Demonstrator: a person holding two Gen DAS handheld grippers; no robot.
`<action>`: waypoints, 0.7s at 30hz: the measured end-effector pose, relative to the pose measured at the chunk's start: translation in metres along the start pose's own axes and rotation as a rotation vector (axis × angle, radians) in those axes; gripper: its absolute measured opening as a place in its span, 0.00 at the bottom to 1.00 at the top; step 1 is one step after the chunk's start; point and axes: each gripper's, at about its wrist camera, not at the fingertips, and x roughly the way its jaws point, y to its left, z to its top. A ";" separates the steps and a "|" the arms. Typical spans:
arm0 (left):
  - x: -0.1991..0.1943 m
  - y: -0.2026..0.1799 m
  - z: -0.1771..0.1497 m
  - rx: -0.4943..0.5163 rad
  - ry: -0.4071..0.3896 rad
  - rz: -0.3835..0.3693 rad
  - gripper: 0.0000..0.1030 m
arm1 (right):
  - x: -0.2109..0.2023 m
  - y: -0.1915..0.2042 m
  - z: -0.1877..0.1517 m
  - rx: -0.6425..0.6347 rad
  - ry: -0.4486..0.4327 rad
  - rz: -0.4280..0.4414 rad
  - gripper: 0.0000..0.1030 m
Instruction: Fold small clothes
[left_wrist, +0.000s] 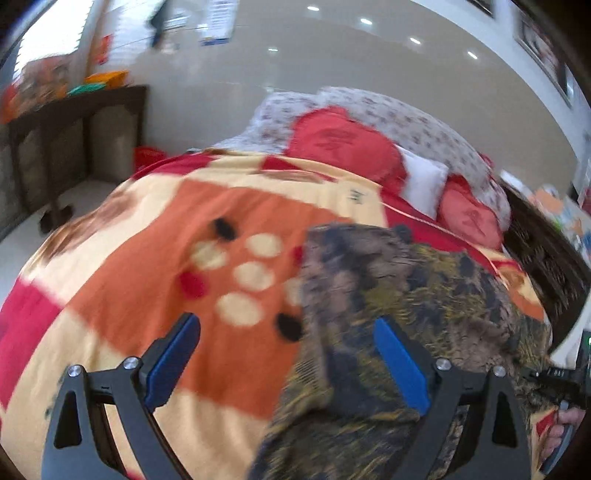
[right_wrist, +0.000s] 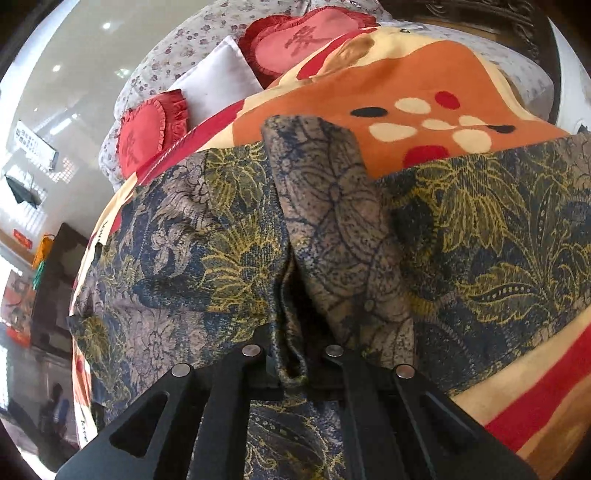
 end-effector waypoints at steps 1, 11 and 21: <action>0.006 -0.009 0.004 0.030 0.008 -0.012 0.94 | 0.000 -0.001 0.000 -0.004 0.004 0.000 0.00; 0.117 -0.038 0.001 0.138 0.228 0.035 0.45 | -0.059 0.041 -0.016 -0.288 -0.187 -0.104 0.00; 0.119 -0.035 0.003 0.121 0.211 -0.044 0.88 | 0.022 0.083 -0.004 -0.406 -0.085 -0.204 0.04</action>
